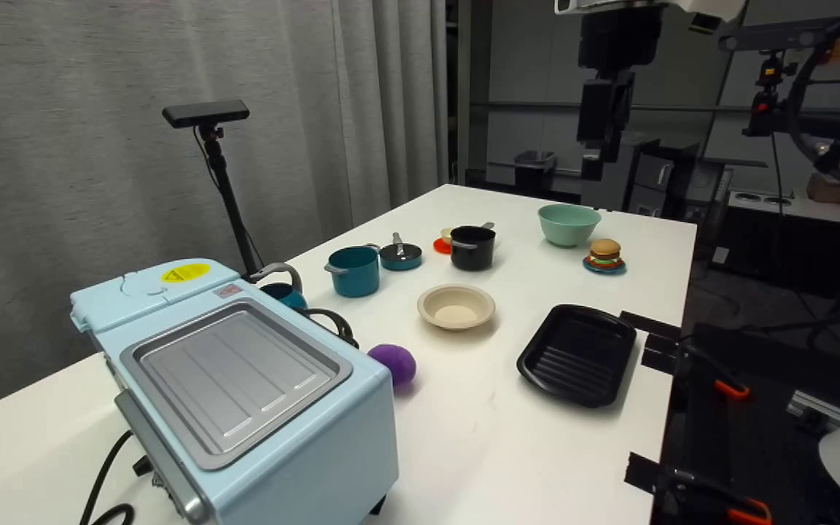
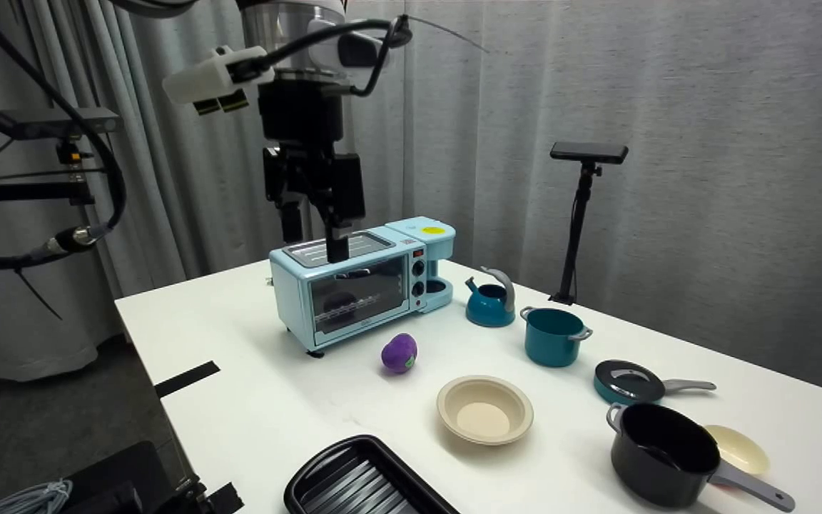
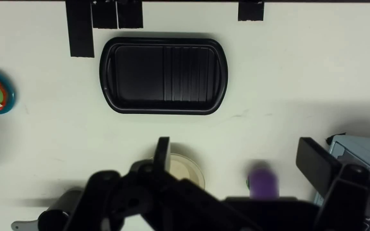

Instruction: Put the purple plushy on the cream plate

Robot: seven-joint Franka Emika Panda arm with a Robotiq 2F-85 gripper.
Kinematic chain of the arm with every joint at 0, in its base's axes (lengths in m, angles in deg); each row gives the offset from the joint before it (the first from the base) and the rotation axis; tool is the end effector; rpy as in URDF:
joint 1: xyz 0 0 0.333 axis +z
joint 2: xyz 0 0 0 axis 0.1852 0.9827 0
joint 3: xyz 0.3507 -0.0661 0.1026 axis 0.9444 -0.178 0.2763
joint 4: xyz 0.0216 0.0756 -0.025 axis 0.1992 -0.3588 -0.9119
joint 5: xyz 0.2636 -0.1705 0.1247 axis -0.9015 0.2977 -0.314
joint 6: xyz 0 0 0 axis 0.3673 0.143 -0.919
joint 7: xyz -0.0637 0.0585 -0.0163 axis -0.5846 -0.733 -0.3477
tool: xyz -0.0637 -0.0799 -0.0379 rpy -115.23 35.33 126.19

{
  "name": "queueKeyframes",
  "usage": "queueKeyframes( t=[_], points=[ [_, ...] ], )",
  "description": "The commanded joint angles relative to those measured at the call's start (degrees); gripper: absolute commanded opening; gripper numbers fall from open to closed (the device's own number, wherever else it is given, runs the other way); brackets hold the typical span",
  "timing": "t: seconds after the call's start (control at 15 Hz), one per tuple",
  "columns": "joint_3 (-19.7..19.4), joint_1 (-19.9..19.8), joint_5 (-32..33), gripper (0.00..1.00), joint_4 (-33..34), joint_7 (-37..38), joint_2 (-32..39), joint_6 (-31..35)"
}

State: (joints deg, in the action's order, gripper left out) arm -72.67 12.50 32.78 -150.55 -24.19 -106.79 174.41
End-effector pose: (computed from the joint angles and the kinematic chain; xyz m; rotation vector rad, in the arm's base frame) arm 0.2901 -0.0001 0.5441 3.1166 -0.0229 -0.0261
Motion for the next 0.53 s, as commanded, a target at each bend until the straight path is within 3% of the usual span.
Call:
queueKeyframes(
  t=[0.0, 0.47],
  points=[
    [0.92, -0.83, -0.71, 1.00, 1.57, 0.81, 2.77, 1.65],
    [2.78, 0.06, -1.06, 1.00, 9.28, 3.34, 18.96, 12.34]
  ],
)
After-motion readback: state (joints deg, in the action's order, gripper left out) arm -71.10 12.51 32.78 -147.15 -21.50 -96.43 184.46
